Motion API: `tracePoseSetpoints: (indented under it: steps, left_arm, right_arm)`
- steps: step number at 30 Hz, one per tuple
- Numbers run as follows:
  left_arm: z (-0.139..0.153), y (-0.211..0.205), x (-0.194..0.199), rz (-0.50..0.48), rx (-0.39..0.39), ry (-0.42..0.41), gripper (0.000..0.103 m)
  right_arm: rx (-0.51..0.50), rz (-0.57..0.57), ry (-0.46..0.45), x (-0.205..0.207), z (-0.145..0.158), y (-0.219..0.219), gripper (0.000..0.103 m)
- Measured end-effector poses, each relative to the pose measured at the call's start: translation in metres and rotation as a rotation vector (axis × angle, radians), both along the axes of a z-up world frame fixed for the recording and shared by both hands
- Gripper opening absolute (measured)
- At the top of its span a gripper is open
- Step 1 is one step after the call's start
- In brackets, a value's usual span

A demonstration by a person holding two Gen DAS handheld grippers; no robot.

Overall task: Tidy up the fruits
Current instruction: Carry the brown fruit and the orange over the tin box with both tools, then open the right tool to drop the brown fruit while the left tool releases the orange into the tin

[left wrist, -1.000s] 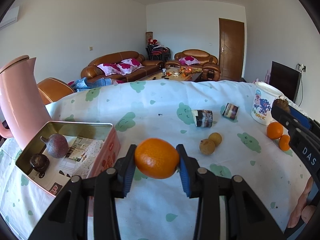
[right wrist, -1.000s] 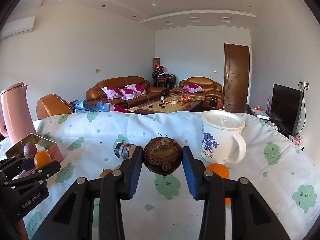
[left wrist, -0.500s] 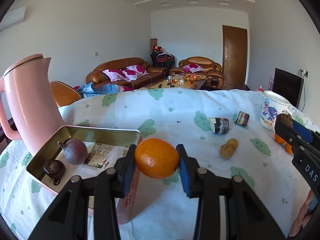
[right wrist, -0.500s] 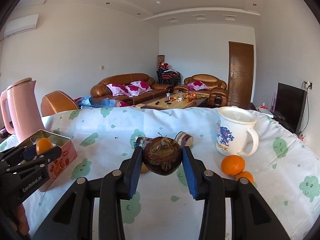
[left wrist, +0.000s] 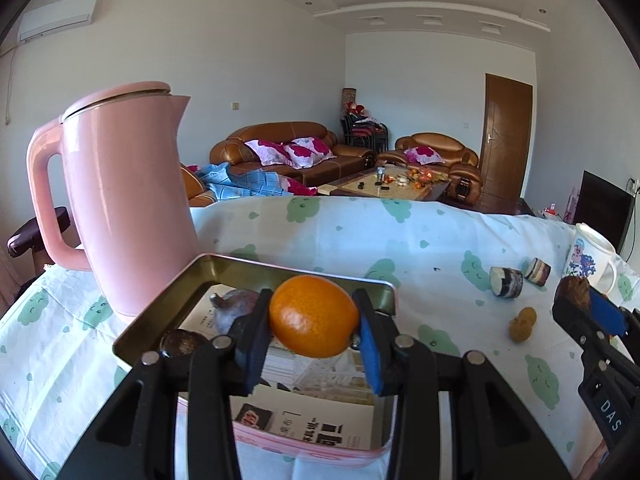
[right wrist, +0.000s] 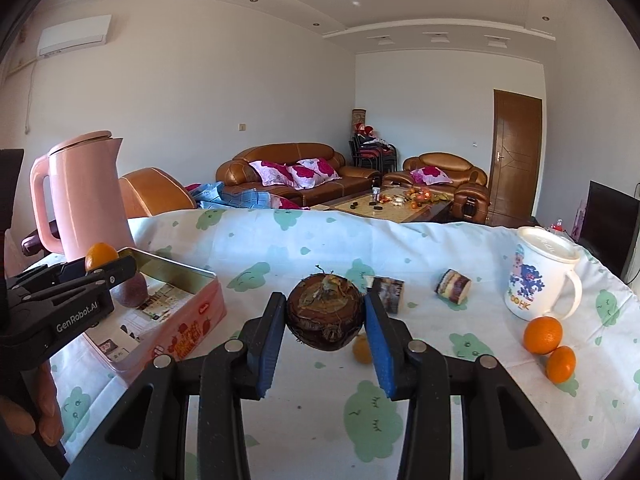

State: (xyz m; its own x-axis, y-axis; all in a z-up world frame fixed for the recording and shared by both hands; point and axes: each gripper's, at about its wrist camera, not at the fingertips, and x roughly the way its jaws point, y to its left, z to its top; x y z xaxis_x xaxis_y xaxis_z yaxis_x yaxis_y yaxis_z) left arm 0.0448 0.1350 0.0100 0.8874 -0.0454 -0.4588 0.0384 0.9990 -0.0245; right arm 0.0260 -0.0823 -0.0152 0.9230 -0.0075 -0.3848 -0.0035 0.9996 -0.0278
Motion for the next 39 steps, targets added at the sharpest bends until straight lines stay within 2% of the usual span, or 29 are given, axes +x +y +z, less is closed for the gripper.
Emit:
tracePoseSetpoints:
  steps: [9,15,22,26,31,32,39]
  left_arm:
    - [-0.004,0.040,0.009,0.098,0.015,0.007,0.041]
    - [-0.010,0.055,0.017,0.168,0.028,0.053,0.041]
    - [-0.022,0.060,0.029,0.198,0.041,0.130,0.041]
    - [-0.026,0.060,0.034,0.211,0.045,0.155,0.041]
    - [-0.037,0.068,0.044,0.217,-0.006,0.233,0.041]
    - [-0.038,0.068,0.045,0.226,0.006,0.233,0.041]
    - [-0.040,0.072,0.047,0.245,0.006,0.245,0.041]
  right_arm:
    - [0.016,0.092,0.003,0.024,-0.002,0.063,0.042]
    - [0.036,0.129,0.021,0.043,-0.004,0.090,0.042]
    - [0.106,0.164,0.107,0.079,-0.012,0.107,0.042]
    - [0.103,0.202,0.183,0.096,-0.019,0.119,0.042]
    - [0.113,0.259,0.276,0.111,-0.030,0.126,0.042]
    - [0.118,0.268,0.292,0.113,-0.031,0.126,0.042]
    - [0.109,0.300,0.314,0.118,-0.037,0.130,0.043]
